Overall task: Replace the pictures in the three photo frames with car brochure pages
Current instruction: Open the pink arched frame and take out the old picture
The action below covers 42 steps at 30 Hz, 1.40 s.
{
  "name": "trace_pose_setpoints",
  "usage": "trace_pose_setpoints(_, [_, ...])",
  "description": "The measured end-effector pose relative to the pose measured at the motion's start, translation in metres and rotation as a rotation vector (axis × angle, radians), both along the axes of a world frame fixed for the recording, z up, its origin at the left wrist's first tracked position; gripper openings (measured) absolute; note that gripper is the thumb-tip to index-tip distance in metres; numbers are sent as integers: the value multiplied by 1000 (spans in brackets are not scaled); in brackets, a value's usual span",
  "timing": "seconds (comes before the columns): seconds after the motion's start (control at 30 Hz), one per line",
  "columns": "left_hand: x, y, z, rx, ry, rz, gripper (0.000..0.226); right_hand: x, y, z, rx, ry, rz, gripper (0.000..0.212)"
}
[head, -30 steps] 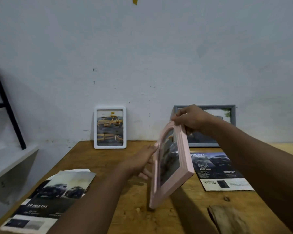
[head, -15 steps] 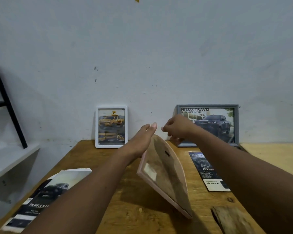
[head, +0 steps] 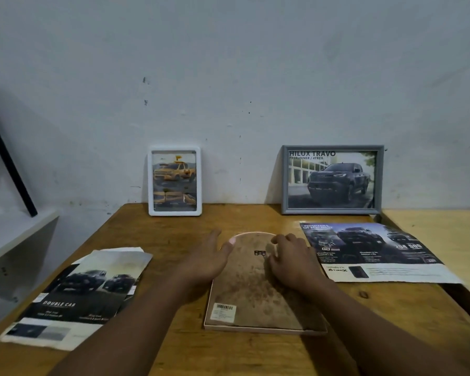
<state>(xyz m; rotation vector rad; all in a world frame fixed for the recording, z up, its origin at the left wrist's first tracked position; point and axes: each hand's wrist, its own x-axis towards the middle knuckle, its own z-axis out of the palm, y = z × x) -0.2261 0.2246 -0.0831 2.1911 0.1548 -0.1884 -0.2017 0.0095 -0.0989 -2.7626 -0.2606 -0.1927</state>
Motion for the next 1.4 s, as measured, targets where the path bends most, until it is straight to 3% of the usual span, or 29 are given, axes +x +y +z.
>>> trace_pose_setpoints(0.27, [9,-6,-16,237,-177,22,67,6,5,-11,-35,-57,60,47])
trace_pose_setpoints(0.43, [8,-15,-38,309,-267,-23,68,22,7,-11,-131,-45,121,54])
trace_pose_setpoints(0.63, [7,-18,-41,357,-295,-97,70,40,17,-16,-105,-41,273,49])
trace_pose_setpoints(0.83, [7,-18,-39,327,-265,-39,73,48,25,-20,-99,-118,262,52])
trace_pose_setpoints(1.1, [3,-20,-36,359,-234,19,74,78,47,-13,-75,-73,223,44])
trace_pose_setpoints(1.4, [8,-18,-42,449,-466,-17,80,86,54,0,4,-192,169,42])
